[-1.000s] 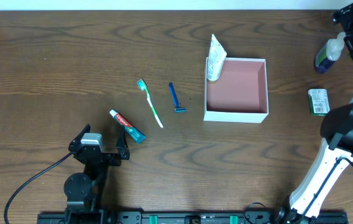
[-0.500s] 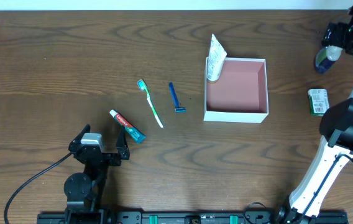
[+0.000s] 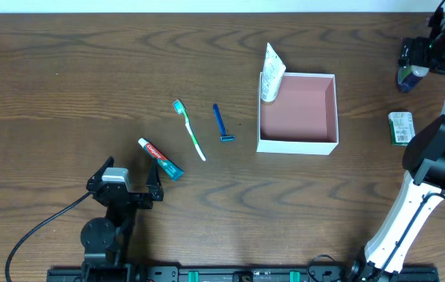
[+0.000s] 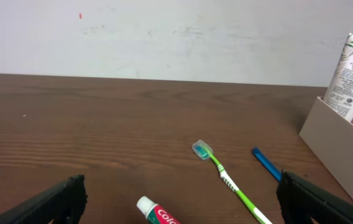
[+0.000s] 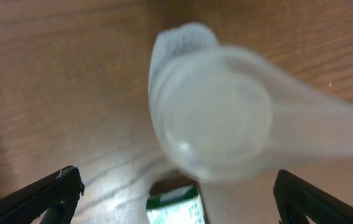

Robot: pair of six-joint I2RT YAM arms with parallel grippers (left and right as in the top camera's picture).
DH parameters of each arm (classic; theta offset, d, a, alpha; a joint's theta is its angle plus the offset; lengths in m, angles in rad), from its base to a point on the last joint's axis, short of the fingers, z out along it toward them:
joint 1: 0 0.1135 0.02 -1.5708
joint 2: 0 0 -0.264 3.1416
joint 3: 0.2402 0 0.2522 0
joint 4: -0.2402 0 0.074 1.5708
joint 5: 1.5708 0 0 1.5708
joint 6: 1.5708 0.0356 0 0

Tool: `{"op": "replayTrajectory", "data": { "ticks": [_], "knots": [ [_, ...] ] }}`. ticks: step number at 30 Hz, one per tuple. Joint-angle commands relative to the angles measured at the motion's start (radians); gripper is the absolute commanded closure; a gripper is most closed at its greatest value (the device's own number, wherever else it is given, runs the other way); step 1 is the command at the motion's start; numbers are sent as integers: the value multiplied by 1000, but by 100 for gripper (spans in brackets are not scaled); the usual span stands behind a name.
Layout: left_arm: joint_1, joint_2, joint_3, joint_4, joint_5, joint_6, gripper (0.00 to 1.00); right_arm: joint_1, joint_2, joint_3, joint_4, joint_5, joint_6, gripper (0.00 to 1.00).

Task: Pack container
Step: 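Grasp the clear pump bottle with right gripper and lift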

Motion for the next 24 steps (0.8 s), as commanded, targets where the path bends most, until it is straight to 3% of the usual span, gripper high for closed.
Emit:
{"op": "replayTrajectory", "data": {
  "ticks": [1, 12, 24],
  "knots": [
    [5, -5, -30, -15, -4, -4, 2, -8, 10, -32, 34, 13, -16, 1],
    [5, -5, -30, -15, -4, -4, 2, -8, 10, -160, 233, 12, -18, 1],
    [5, -5, -30, -15, -4, -4, 2, -13, 10, -182, 305, -3, -21, 5]
  ]
}}
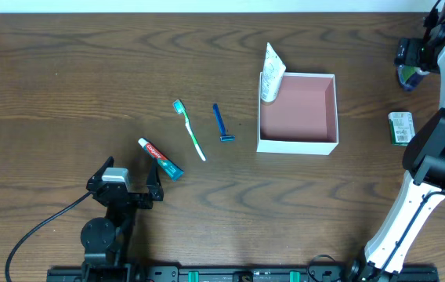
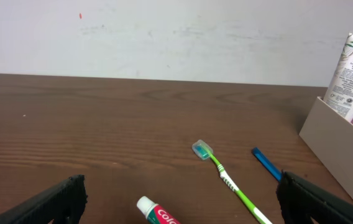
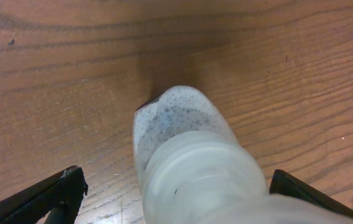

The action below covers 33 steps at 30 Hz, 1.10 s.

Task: Pack container
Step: 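Grasp the clear pump bottle with right gripper and lift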

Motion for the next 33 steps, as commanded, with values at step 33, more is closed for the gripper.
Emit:
{"op": "replayTrajectory", "data": {
  "ticks": [33],
  "knots": [
    [5, -5, -30, -15, -4, -4, 2, -24, 10, -65, 116, -117, -233, 10]
  ]
}}
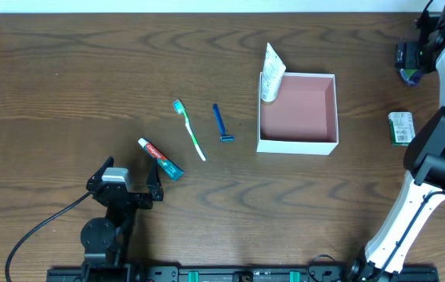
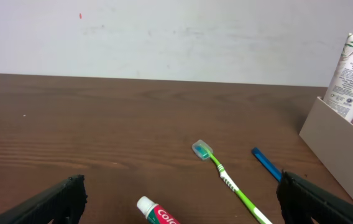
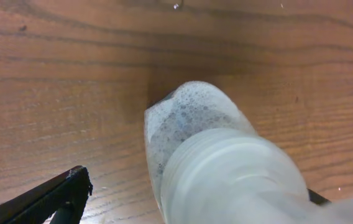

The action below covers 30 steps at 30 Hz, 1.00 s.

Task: Pack container
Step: 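Grasp the clear pump bottle with right gripper and lift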

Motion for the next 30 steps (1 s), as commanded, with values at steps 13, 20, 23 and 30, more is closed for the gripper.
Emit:
{"op": "replayTrajectory", "data": {
  "ticks": [13, 20, 23, 30],
  "knots": [
    [5, -5, -30, -15, -4, -4, 2, -16, 10, -6, -20, -68, 334, 14],
    [5, -5, -30, -15, -4, -4, 2, 3, 10, -6, -37, -54, 417, 7],
    [5, -5, -30, -15, -4, -4, 2, 8, 10, -6, -1, -16, 277, 4],
    [5, -5, -30, -15, -4, -4, 2, 6, 10, -6, -6, -1, -43, 1]
  ]
}}
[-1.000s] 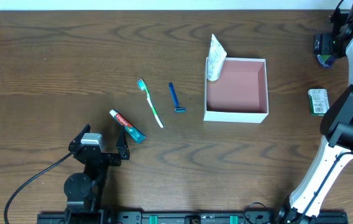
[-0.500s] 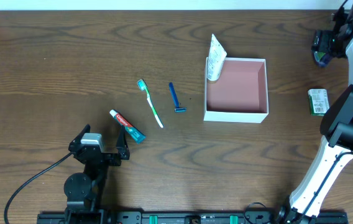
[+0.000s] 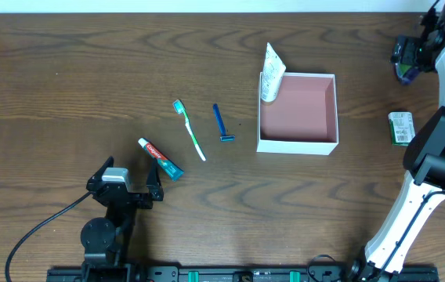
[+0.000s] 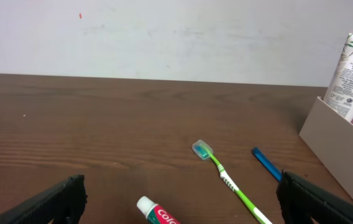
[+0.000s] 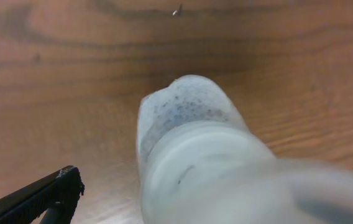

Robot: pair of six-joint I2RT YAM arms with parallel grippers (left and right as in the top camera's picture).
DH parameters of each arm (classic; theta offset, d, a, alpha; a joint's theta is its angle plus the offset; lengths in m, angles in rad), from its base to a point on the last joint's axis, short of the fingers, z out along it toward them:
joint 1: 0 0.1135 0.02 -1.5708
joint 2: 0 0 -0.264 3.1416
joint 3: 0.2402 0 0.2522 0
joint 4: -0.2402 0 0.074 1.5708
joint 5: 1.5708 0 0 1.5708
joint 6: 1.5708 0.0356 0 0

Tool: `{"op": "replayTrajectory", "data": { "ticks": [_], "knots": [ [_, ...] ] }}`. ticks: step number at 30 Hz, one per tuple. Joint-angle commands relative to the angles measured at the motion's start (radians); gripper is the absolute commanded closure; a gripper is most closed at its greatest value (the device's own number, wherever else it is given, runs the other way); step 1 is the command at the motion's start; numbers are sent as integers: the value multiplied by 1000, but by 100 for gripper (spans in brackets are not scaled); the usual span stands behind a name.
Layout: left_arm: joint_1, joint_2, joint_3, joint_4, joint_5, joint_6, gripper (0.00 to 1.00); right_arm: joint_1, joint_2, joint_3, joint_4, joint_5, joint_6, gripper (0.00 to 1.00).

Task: Pack container
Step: 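Grasp the clear pump bottle with right gripper and lift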

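The open white box (image 3: 298, 146) with a pink inside sits right of centre, and a white Pantene tube (image 3: 271, 72) leans in its far-left corner. A green toothbrush (image 3: 189, 129), a blue razor (image 3: 221, 124) and a toothpaste tube (image 3: 160, 159) lie to its left. My left gripper (image 3: 128, 180) rests open near the front edge, just behind the toothpaste (image 4: 155, 211). At the far right corner my right gripper (image 3: 407, 59) is open around a translucent white bottle (image 5: 207, 155). That bottle (image 3: 405, 72) hides the right finger.
A small green packet (image 3: 399, 128) lies on the wood to the right of the box. The table's far edge and a pale wall (image 4: 164, 31) run behind the things. The right arm (image 3: 434, 157) stretches along the right edge.
The right gripper and the bottle between its fingers have shifted slightly left at the far right corner. The bottle now looms larger and blurred in the right wrist view. The left arm is unchanged.
The right gripper first stood open over the bottle's top near the far right corner. Then it was lower along the bottle's side, further back on the table, and the bottle stays between its fingers now. The left gripper and the other items never moved.
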Motion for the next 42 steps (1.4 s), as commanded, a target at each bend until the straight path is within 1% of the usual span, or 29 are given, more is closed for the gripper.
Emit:
{"op": "replayTrajectory", "data": {
  "ticks": [1, 5, 8, 10, 14, 18, 21, 28, 29, 31, 32, 35, 37, 38, 42],
  "knots": [
    [5, -5, -30, -15, -4, -4, 2, 4, 10, -5, -14, 11, -179, 1],
    [5, -5, -30, -15, -4, -4, 2, 5, 10, -5, -50, -134, -241, 1],
    [5, -5, -30, -15, -4, -4, 2, 7, 10, -5, -51, -221, -240, 1],
    [5, -5, -30, -15, -4, -4, 2, 10, 10, -5, -50, -244, -233, 1],
    [5, -5, -30, -15, -4, -4, 2, 13, 10, -5, -46, -224, -190, 1],
    [5, -5, -30, -15, -4, -4, 2, 11, 10, -5, -24, -106, -84, 1],
    [5, -5, -30, -15, -4, -4, 2, 11, 10, -5, -21, -84, -83, 1],
    [5, -5, -30, -15, -4, -4, 2, 12, 23, -5, 8, -82, -82, 17],
    [5, -5, -30, -15, -4, -4, 2, 12, 27, -5, 9, -82, -82, 21],
    [5, -5, -30, -15, -4, -4, 2, 12, 35, -5, 10, -81, -82, 32],
    [5, -5, -30, -15, -4, -4, 2, 12, 39, -5, 10, -81, -82, 34],
    [5, -5, -30, -15, -4, -4, 2, 12, 49, -5, 11, -81, -82, 34],
    [5, -5, -30, -15, -4, -4, 2, 11, 52, -5, 13, -81, -82, 37],
    [5, -5, -30, -15, -4, -4, 2, 11, 53, -5, 15, -81, -82, 39],
    [5, -5, -30, -15, -4, -4, 2, 12, 53, -5, 23, -81, -79, 54]
  ]
}}
